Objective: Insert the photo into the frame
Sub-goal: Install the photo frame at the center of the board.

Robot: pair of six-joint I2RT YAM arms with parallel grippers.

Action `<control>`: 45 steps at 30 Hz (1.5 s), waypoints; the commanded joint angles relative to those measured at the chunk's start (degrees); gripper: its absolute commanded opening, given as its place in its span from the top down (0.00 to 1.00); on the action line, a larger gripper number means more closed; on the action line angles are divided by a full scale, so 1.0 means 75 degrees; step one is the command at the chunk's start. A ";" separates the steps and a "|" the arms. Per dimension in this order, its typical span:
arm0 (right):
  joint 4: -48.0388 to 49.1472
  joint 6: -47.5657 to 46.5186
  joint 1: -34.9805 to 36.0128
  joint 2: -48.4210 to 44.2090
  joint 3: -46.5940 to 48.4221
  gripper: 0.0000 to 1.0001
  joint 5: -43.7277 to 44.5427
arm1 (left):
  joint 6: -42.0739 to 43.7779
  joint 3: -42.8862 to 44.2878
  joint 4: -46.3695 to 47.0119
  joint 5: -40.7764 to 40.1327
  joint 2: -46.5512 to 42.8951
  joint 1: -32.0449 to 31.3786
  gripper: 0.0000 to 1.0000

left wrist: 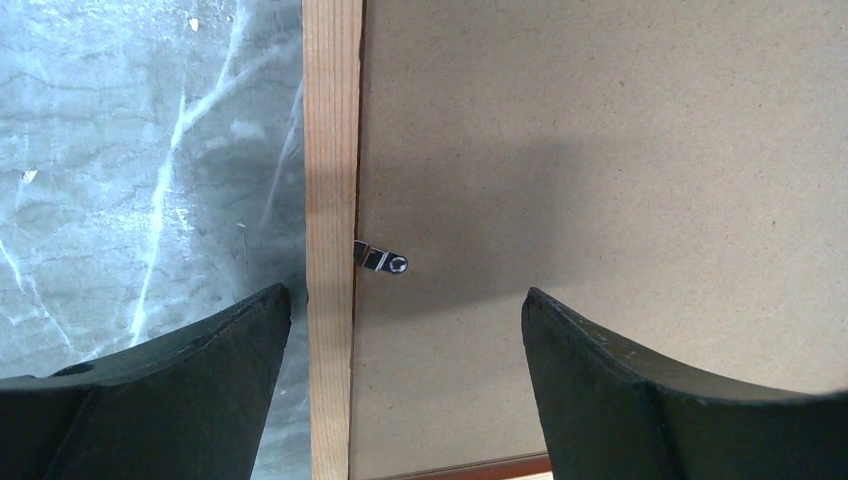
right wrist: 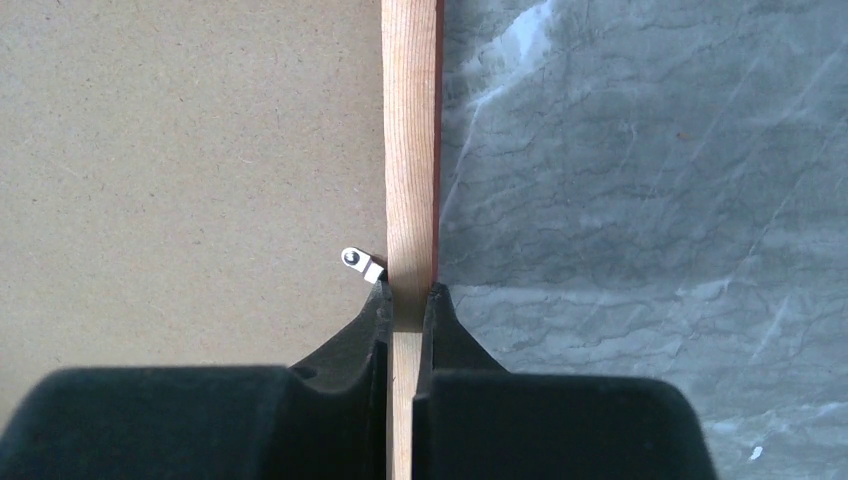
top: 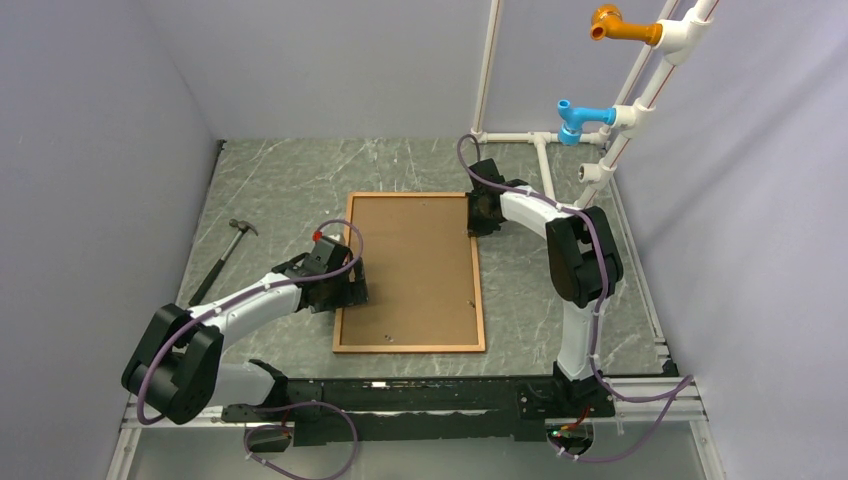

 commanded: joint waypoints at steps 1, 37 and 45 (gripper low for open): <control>0.0051 0.0087 -0.0042 0.0237 -0.0105 1.00 0.0420 | 0.0162 -0.0110 0.0355 0.0191 0.0074 0.0022 0.12; -0.0385 0.0373 -0.0132 -0.3460 -0.2368 0.15 -0.0488 | -0.1446 -0.0586 -0.0752 -0.1239 -0.1660 -0.2100 0.05; -0.0127 0.0551 -0.0392 -0.3821 -0.3154 0.11 -0.1133 | 0.0088 0.0538 0.0070 -0.0154 -0.0051 -0.0516 0.06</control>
